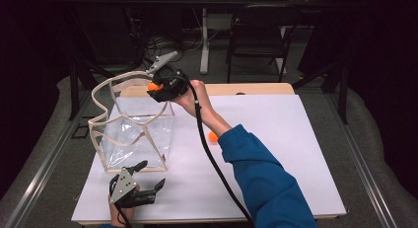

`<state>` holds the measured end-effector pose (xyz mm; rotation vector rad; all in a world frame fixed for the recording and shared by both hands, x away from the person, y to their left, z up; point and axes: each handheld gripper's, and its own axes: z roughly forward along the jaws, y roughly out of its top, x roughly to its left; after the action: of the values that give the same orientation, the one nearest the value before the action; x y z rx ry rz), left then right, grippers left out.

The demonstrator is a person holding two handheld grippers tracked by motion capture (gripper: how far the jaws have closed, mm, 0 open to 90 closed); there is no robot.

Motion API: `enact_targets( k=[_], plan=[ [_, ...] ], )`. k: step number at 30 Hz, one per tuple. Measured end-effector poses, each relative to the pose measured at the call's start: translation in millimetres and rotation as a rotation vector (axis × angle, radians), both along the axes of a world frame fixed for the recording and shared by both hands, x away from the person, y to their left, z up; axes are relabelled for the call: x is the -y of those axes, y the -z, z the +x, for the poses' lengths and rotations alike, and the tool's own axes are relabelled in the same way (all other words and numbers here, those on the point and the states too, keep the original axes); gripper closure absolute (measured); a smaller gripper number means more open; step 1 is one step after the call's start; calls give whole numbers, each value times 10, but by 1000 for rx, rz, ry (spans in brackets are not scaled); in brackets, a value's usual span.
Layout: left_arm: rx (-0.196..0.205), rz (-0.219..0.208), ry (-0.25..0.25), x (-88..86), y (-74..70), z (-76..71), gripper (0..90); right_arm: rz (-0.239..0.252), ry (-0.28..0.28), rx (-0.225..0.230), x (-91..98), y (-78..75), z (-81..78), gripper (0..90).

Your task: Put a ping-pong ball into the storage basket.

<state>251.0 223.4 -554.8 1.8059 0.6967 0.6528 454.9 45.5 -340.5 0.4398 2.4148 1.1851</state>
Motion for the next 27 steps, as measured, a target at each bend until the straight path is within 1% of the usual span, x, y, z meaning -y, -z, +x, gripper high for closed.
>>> enact_targets(
  k=[10,19,27],
  plan=[
    [2,-4,-3,-14,-3,0,158,-43,5,-33,-85,65,53,512],
    [2,-3,-4,-14,-3,6,158,-74,5,-46,-136,102,88,511],
    [2,-3,-2,-2,-3,7,158,-102,-3,-76,-200,168,103,512]
  ],
)
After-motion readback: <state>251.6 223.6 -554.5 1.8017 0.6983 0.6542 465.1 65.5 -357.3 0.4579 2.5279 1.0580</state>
